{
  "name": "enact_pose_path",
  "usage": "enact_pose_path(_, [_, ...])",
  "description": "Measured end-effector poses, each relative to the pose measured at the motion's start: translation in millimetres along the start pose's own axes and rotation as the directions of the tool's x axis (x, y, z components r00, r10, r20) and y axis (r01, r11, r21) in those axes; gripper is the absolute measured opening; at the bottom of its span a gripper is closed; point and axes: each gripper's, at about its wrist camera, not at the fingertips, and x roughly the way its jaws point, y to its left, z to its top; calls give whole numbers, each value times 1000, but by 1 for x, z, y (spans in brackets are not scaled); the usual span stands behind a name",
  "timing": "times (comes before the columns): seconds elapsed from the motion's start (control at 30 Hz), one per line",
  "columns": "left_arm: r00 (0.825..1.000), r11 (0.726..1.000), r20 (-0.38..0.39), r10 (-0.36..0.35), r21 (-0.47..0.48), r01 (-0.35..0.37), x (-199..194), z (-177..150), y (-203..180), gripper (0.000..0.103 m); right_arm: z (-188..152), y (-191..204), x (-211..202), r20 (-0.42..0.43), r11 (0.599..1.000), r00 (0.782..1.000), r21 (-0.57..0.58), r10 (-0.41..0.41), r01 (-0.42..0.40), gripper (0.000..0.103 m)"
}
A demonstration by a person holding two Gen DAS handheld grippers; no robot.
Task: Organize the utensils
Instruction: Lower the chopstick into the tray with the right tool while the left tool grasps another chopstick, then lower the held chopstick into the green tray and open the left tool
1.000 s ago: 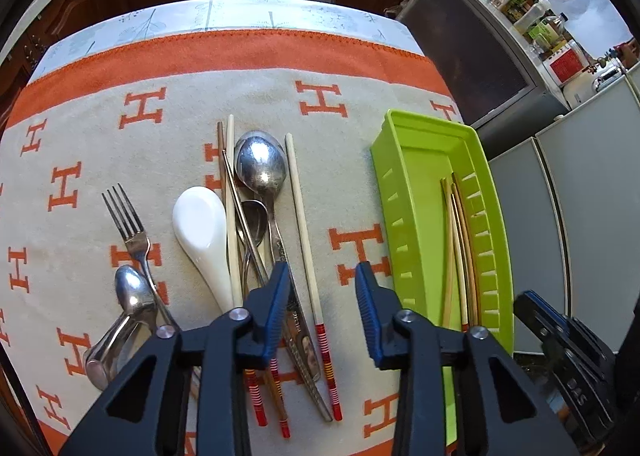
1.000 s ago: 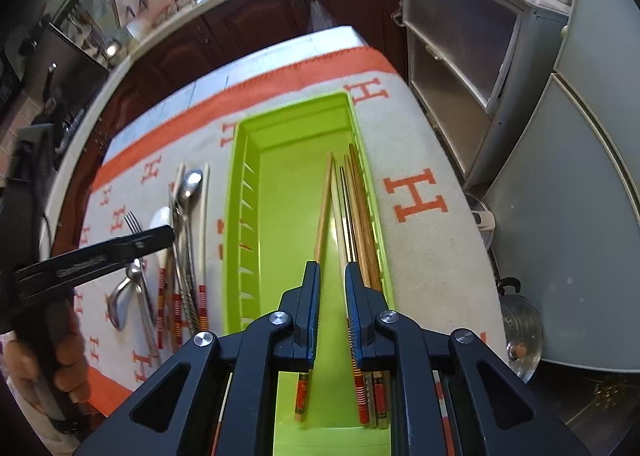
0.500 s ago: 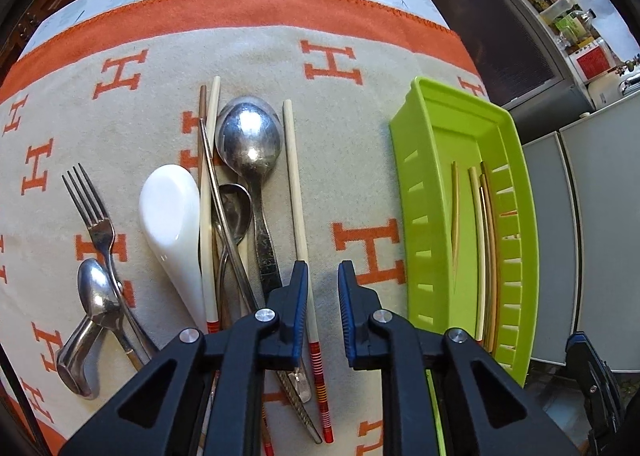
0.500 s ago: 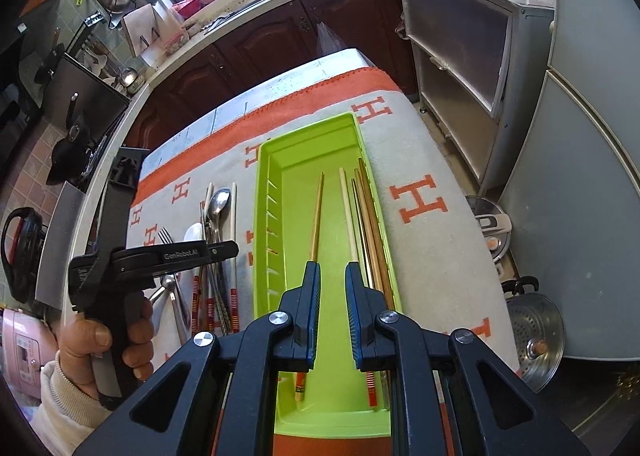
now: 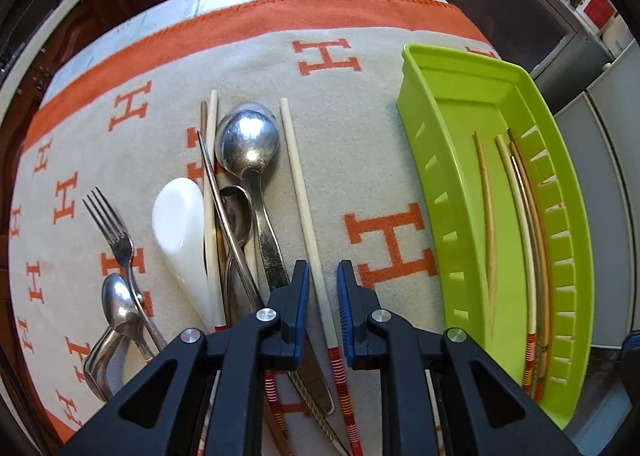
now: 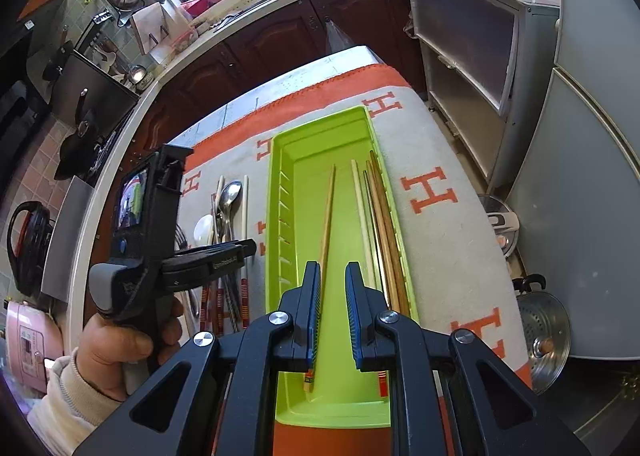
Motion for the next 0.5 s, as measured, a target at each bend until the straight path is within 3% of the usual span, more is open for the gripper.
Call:
enact_pose_path(0.17, [998, 999, 50, 35, -17, -34, -3, -8, -6, 4, -3, 3, 2, -11, 1000, 1000, -12, 13, -13, 13])
enact_pose_path(0.33, [998, 996, 30, -55, -65, 57, -12, -17, 4, 3, -5, 3, 3, -20, 1000, 1000, -13, 24, -24, 13])
enact_pose_path(0.5, [990, 989, 56, -127, -70, 131, -40, -25, 17, 3, -4, -4, 1, -13, 999, 999, 9, 31, -31, 13])
